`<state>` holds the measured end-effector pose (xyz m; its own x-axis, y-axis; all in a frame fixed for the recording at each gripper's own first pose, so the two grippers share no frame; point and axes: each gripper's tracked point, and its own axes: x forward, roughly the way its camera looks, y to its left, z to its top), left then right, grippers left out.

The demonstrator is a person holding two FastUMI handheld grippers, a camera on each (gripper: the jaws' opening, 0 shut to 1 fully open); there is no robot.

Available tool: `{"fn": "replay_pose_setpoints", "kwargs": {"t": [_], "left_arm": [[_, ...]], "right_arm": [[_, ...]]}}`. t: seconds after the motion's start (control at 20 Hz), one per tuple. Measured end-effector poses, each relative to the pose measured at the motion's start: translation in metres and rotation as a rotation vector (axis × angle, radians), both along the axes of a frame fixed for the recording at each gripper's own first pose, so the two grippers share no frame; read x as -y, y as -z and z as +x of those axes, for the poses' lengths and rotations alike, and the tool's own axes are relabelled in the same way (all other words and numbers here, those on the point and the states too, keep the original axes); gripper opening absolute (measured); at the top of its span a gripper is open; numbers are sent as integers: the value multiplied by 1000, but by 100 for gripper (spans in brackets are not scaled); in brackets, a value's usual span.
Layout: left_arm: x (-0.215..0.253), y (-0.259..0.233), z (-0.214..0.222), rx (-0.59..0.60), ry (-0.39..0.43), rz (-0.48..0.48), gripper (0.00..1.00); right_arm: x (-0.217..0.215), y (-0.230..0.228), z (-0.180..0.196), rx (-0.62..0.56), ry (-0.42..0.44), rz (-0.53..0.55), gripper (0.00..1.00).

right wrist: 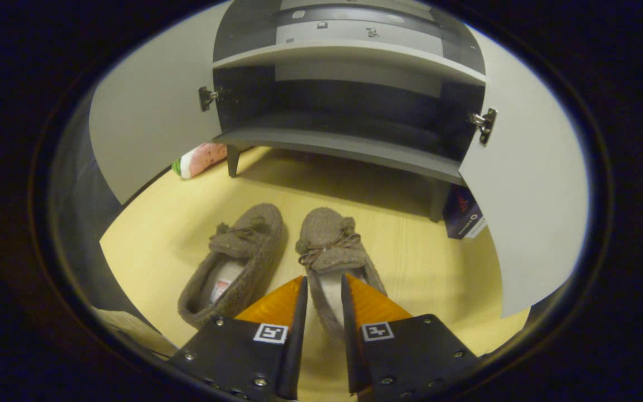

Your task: Grab one shoe with the right hand and put it into the shoe cabinet, grab the other shoe with the left hand and put it into the shoe cabinet; then close the right door with the right hand and the left door with the left hand.

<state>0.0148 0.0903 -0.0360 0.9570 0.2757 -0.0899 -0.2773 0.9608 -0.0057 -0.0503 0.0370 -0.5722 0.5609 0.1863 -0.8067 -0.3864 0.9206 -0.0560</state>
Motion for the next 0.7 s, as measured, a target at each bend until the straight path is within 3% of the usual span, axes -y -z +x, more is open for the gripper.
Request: {"fn": "replay_pose_setpoints", "kwargs": {"t": [0.35,0.4,0.45,0.7], "left_arm": [[-2,3,0,-14,-22,22,94],[-3,3,0,-16,-25,24,94],[-3,3,0,-17,-27,24,94],[-4,3,1,-20,-40,26,94]], "right_arm": [[-8,41,7,-42,-63,-27,34],[-11,45,10,-39,-80,-33,30],[-15,49,11,-37,-96,-39,34],[-25,60,21,-15,-158,-74,34]]}}
